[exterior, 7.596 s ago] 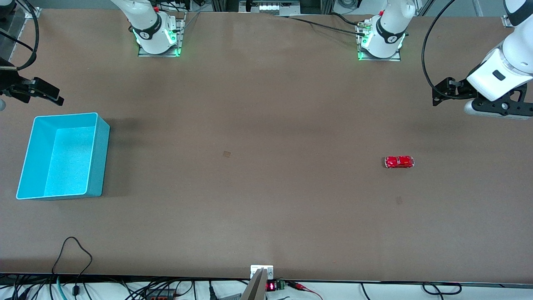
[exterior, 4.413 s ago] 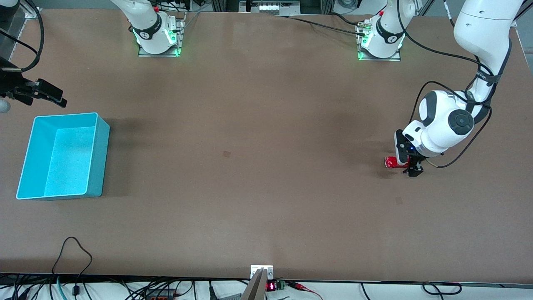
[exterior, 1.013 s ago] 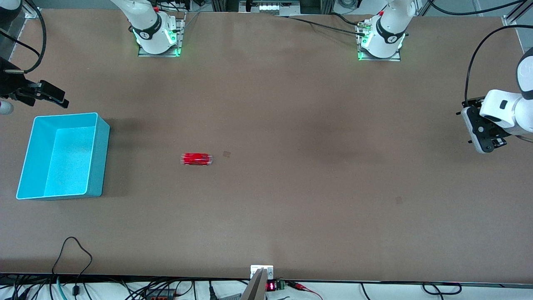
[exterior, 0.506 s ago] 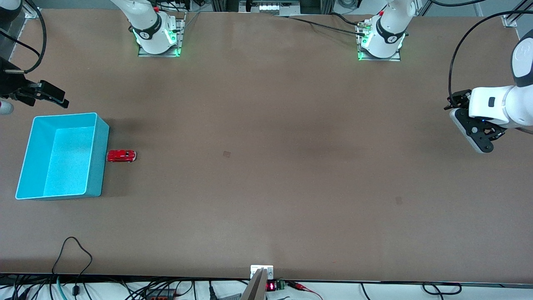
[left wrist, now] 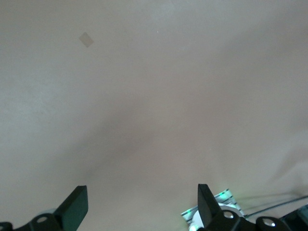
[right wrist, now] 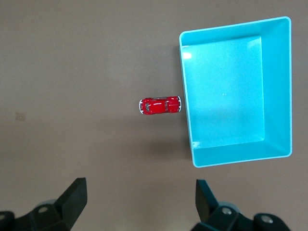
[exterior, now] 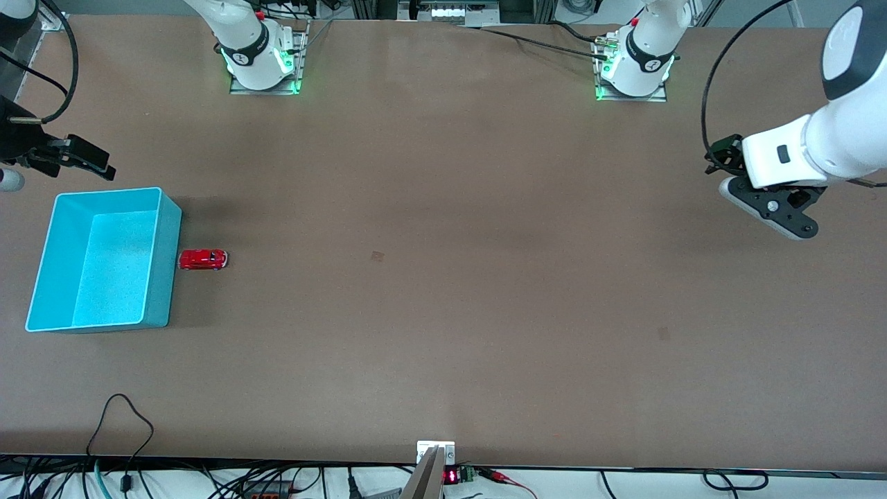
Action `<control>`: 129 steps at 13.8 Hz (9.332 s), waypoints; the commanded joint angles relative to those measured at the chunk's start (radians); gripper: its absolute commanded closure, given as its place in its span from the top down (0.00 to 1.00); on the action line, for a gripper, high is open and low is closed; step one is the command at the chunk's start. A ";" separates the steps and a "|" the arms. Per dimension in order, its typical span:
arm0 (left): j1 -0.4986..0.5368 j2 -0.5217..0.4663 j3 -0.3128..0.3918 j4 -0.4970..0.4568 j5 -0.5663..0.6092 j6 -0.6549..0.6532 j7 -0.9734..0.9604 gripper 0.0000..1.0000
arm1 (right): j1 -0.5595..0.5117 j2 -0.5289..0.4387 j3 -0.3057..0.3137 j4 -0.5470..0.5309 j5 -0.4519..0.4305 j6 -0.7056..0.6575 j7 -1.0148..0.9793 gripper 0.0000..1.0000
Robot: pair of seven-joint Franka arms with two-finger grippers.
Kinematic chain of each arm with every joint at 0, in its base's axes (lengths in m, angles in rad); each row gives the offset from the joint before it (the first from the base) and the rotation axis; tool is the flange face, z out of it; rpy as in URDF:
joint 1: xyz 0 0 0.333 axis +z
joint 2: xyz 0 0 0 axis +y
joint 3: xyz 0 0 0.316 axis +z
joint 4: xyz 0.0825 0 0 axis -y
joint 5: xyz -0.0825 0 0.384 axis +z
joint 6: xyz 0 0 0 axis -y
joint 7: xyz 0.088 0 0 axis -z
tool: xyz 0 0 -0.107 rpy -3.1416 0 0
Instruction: Wind red beetle toy and store in blue box
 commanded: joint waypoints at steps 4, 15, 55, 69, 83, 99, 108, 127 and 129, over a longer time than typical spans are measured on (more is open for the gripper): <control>-0.174 -0.031 0.172 0.006 -0.018 0.024 -0.185 1.00 | -0.006 0.060 0.002 0.015 0.005 0.037 -0.012 1.00; -0.400 -0.235 0.553 -0.248 -0.095 0.239 -0.406 1.00 | 0.031 0.307 0.002 0.075 0.006 0.238 -0.141 1.00; -0.400 -0.241 0.504 -0.169 -0.096 0.150 -0.422 1.00 | 0.031 0.469 0.003 -0.299 0.017 0.789 -1.586 0.08; -0.400 -0.241 0.504 -0.169 -0.096 0.150 -0.422 1.00 | 0.046 0.278 -0.090 -0.224 0.085 0.675 -0.451 0.00; -0.400 -0.241 0.504 -0.169 -0.096 0.141 -0.422 1.00 | -0.032 0.507 -0.218 -0.129 0.052 0.669 -0.232 0.00; -0.400 -0.241 0.504 -0.169 -0.096 0.140 -0.422 1.00 | -0.027 0.545 -0.216 -0.044 0.178 0.626 -0.253 1.00; -0.402 -0.241 0.467 -0.159 -0.096 0.121 -0.423 1.00 | 0.069 0.354 -0.216 0.194 0.158 0.165 -0.160 1.00; -0.397 -0.237 0.468 -0.152 -0.093 0.106 -0.422 1.00 | -0.001 0.018 -0.041 0.032 -0.027 -0.041 0.049 1.00; -0.397 -0.237 0.468 -0.152 -0.092 0.106 -0.422 1.00 | -0.001 -0.028 -0.041 -0.012 -0.024 -0.030 0.049 1.00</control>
